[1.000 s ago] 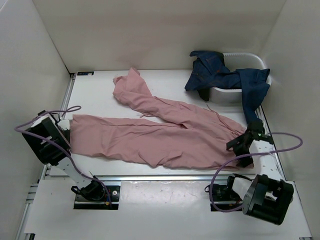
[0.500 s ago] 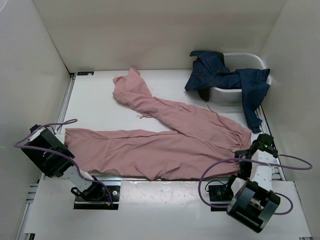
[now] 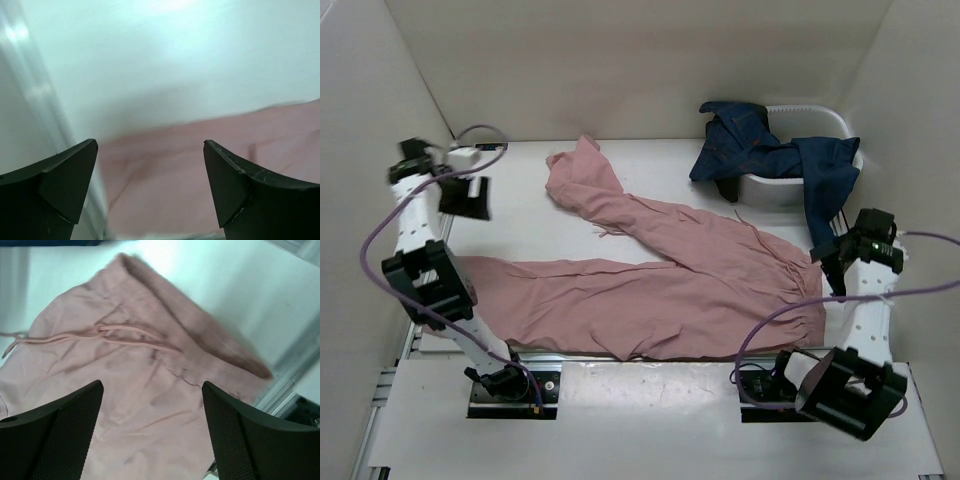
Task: Fold and stack the trousers
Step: Flatten the trousers out
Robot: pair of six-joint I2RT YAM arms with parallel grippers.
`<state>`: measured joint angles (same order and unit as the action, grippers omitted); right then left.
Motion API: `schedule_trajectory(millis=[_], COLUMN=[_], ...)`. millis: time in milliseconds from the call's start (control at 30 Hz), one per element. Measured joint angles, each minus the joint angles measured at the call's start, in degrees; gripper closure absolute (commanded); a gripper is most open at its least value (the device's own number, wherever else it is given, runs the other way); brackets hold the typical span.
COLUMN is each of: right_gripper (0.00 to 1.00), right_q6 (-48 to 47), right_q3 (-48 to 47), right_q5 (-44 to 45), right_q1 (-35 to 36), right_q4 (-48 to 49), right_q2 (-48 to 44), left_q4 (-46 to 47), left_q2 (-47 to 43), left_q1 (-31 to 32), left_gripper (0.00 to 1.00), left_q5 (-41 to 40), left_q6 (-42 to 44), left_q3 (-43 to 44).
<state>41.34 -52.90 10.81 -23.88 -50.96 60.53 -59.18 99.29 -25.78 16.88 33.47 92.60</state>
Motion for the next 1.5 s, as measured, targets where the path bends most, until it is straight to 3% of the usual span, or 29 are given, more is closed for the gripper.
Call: schedule_trajectory(millis=[200,333,533,600,633,667,700,767,833,967,1000,1067,1133,1200,1267,1367,1500], right_gripper=[0.11,0.11,0.09,0.08,0.08,0.1,0.13,0.22,0.44,0.74,0.78,0.86,0.86,0.74,0.61,0.51,0.45], right_q6=[-2.9,-3.7,-3.9,-3.9,-3.8,-3.8,-3.8,-3.6,-3.5,-3.1,-3.1,-3.4,-3.9,-4.5,-5.5,-7.0,-9.0], right_q3=[-6.8,-8.0,-9.2,-10.4,-11.1,-11.3,-11.5,-11.5,-11.5,-11.2,-10.8,-10.1,-10.0,-9.9,-10.0,-10.6,-13.7], right_q5=[-0.3,-0.5,0.3,1.0,1.5,2.0,2.4,3.0,3.2,2.4,2.3,2.2,2.4,2.5,2.7,2.8,3.0], right_q1=[7.1,7.9,9.8,10.4,10.8,11.0,11.3,11.5,11.5,11.7,12.0,12.5,13.5,14.8,16.1,17.8,18.7], right_q4=[5.0,8.9,10.8,10.8,10.8,10.9,10.8,10.8,10.9,11.1,11.5,11.7,11.9,12.0,12.0,11.5,10.5], right_q2=[15.4,25.1,34.0,36.4,37.4,38.0,38.3,38.5,38.8,40.6,40.7,40.7,40.5,40.2,39.7,38.9,38.4], left_q4=[1.5,5.2,10.0,11.0,11.9,12.6,12.8,14.7,14.8,14.8,13.8,11.3,8.0,5.3,4.2,3.6,6.4], left_q2=[20.5,31.1,36.4,37.7,38.3,38.3,38.2,36.0,31.4,19.6,16.3,10.4,5.9,2.1,-0.9,-2.8,-0.6], left_q1=[18.4,23.6,28.5,29.6,30.3,30.8,31.0,31.1,30.9,30.0,29.6,29.0,28.5,27.8,26.9,24.9,22.9], left_gripper=[0.0,0.0,0.03,0.28,0.64,0.81,0.86,0.86,0.86,0.86,0.8,0.45,0.24,0.07,0.01,0.0,0.0], left_q5=[8.2,9.9,7.7,6.3,5.7,5.1,4.8,4.4,2.7,-0.5,-1.3,-2.4,-2.8,-2.7,-1.7,1.1,1.9], left_q6=[-7.1,-11.0,-12.5,-12.4,-12.1,-11.8,-11.5,-10.2,-8.7,-4.3,-3.1,-0.4,1.7,2.7,2.7,1.2,-3.0], left_q3=[18.0,27.5,28.8,28.7,28.1,26.5,24.5,19.4,13.0,-5.5,-9.9,-16.7,-20.2,-21.0,-20.0,-12.7,-1.0])
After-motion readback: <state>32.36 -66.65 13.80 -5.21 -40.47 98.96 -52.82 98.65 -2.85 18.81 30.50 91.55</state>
